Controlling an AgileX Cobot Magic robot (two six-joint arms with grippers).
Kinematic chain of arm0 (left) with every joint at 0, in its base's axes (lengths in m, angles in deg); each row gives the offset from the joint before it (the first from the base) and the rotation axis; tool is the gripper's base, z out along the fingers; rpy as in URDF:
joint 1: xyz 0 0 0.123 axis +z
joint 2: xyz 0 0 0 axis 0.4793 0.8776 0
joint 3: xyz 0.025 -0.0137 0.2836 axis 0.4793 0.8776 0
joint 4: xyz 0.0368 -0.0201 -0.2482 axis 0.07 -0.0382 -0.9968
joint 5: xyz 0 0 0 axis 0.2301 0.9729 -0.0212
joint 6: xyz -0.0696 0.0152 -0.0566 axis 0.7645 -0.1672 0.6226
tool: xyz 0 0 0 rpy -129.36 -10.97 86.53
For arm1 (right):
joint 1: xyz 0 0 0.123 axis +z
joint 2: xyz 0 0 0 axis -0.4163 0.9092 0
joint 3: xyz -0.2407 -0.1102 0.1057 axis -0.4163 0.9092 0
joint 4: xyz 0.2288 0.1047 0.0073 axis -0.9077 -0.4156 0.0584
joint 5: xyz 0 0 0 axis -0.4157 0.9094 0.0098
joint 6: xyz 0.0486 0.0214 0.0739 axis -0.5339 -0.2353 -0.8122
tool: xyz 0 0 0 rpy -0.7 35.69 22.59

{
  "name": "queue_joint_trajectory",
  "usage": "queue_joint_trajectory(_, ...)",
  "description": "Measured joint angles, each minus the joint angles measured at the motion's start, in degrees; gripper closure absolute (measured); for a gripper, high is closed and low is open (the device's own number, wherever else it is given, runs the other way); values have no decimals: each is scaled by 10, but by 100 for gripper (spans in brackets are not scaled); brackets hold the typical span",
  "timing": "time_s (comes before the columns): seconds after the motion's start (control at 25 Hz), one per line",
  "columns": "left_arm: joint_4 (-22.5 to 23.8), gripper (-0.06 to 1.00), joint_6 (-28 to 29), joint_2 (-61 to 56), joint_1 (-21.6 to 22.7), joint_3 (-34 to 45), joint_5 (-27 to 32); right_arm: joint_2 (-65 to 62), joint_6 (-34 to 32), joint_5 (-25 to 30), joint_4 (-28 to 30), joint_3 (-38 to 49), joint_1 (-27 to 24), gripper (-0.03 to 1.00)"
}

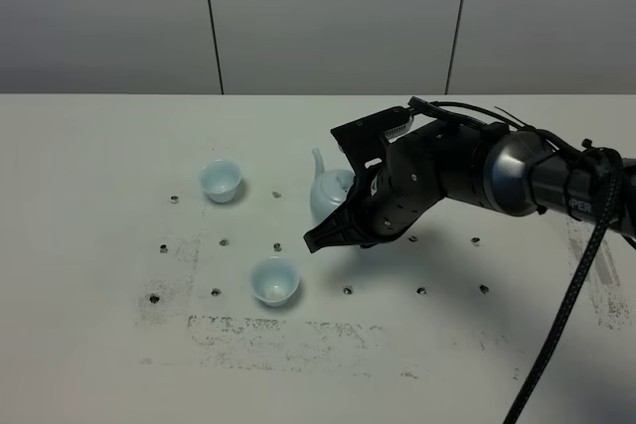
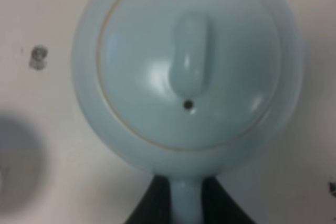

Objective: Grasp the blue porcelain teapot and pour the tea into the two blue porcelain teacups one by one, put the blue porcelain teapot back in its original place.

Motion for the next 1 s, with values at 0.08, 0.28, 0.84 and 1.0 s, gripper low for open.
queue_joint_trajectory(0.08,0,60,0,0,0,0,0,-12,10,2,13,-1,0,91)
queue_joint_trajectory(0.28,0,60,0,0,0,0,0,-19,102,74,12,-84,0,91)
queue_joint_trajectory(0.84,0,60,0,0,0,0,0,138,384,209,28,-409,1,91)
queue_joint_trajectory(1.0,0,60,0,0,0,0,0,152,459,211,39,-428,2,91)
